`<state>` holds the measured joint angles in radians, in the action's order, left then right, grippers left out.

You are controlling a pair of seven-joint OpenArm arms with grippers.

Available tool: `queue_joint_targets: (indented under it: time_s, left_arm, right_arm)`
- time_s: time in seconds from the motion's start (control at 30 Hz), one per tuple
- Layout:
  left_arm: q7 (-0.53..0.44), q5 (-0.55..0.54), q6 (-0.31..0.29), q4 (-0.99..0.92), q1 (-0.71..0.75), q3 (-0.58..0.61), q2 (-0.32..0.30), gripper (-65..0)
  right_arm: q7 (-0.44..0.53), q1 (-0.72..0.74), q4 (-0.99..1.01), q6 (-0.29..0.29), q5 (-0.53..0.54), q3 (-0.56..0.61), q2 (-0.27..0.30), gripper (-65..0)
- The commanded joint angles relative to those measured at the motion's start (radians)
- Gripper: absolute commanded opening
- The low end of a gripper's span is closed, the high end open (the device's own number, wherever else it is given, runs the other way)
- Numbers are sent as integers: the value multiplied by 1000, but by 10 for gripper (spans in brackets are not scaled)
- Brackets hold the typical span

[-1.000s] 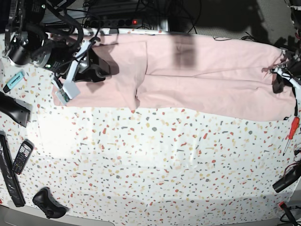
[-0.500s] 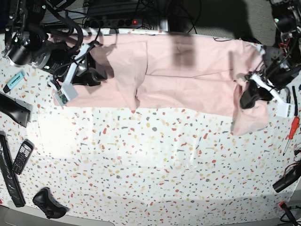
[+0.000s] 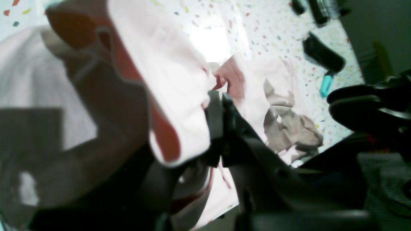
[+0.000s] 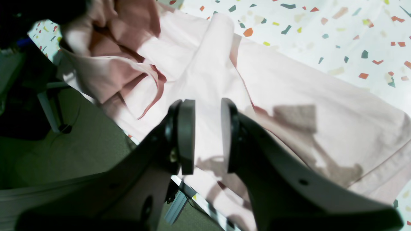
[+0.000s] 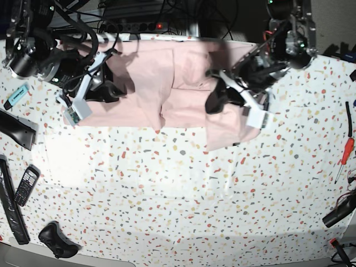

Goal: Fold the T-shirt properly
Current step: 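Fold the band end with the left gripper toward the shirt middle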

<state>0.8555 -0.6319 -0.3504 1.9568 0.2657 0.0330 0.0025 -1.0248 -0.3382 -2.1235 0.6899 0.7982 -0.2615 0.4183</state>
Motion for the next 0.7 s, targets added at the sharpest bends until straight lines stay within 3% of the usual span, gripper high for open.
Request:
queue_joint_targets:
  time_s: [0.0,0.13,0.2,0.23,0.27,0.43,0.57,0.67]
  left_arm:
    - [-37,-3,-16,19,-5,31,12,-650]
    - [-70,101,-16,19,-5,134,29,-635]
    - [-73,120,-16,19,-6,177,37,-447]
    - [-79,120,-16,19,-6,200,36,-379]
    - [-87,122,-16,19,-6,221,36,-355]
    - [-146,248,-20,19,-52,278,36,-356]
    - [-143,391,-19,20,-92,251,24,-356]
    - [-146,434,-19,19,-94,190,-16,-356]
  right_arm:
    - [23,6,-14,8,12,-8,11,-513]
    - [22,6,-14,8,11,-8,11,-513]
    - [23,6,-14,8,11,-8,11,-513]
    - [23,6,-14,8,11,-8,11,-513]
    - [23,6,-14,8,11,-8,11,-513]
    - [23,6,-14,8,11,-8,11,-513]
    - [38,6,-14,8,-30,-8,11,-513]
    - [64,17,-14,-23,-82,-20,11,-513]
